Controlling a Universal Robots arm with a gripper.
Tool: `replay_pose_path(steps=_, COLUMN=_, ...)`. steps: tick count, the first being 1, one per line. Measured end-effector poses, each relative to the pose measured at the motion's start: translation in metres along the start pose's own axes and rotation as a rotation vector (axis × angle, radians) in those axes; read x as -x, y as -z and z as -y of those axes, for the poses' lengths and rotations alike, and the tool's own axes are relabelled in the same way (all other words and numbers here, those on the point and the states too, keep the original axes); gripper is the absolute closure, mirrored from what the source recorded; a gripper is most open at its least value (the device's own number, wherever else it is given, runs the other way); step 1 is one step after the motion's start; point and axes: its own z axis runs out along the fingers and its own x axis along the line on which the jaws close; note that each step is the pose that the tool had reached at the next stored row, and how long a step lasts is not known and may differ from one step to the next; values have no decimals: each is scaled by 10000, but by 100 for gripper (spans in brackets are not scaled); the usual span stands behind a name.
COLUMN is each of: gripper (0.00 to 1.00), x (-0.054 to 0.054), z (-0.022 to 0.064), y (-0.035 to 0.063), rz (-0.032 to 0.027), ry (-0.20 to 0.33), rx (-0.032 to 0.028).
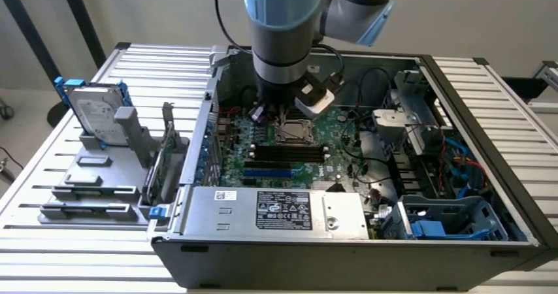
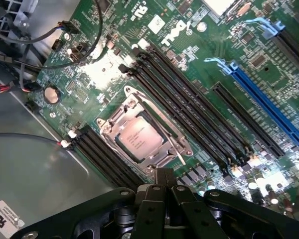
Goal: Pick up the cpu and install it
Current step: 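Install the first cpu locking lever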
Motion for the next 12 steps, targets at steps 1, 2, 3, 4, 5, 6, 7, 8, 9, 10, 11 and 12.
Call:
replay_pose_path(steps=1, gripper=89, x=18, z=-16, y=14, rz=1, ry=0, rx=1)
replay_pose_path(steps=2, gripper=89, x=33, z=-32, y=27, rz=2, ry=0, rx=3)
replay_pose_path(steps=3, gripper=89, x=51, z=-50, y=44, rz=5, ry=-1, rx=6)
replay_pose_path(steps=4, gripper=89, x=67, z=-66, y=59, rz=8, ry=-1, rx=8)
replay_pose_path(steps=5, gripper=89, x=83, z=-83, y=76, rz=10, ry=-1, rx=8)
replay_pose_path(steps=6, gripper=89, x=99, z=-101, y=88, rz=18, ry=-5, rx=0)
replay_pose_path(steps=7, gripper=89, x=108, z=-110, y=92, rz=20, ry=-6, rx=-2)
replay_pose_path(steps=8, gripper=89, x=111, z=-112, y=91, rz=20, ry=-6, rx=-2)
replay_pose_path(steps=9, gripper=89, x=112, z=-114, y=84, rz=17, ry=-6, rx=-2)
replay_pose_path(steps=10, gripper=89, x=117, z=-117, y=72, rz=20, ry=-8, rx=-1)
replay_pose_path(steps=11, gripper=89, x=122, z=-121, y=54, rz=20, ry=-7, rx=-1)
replay_pose_path(steps=12, gripper=89, x=127, z=-125, y=38, rz=20, ry=-7, rx=-1)
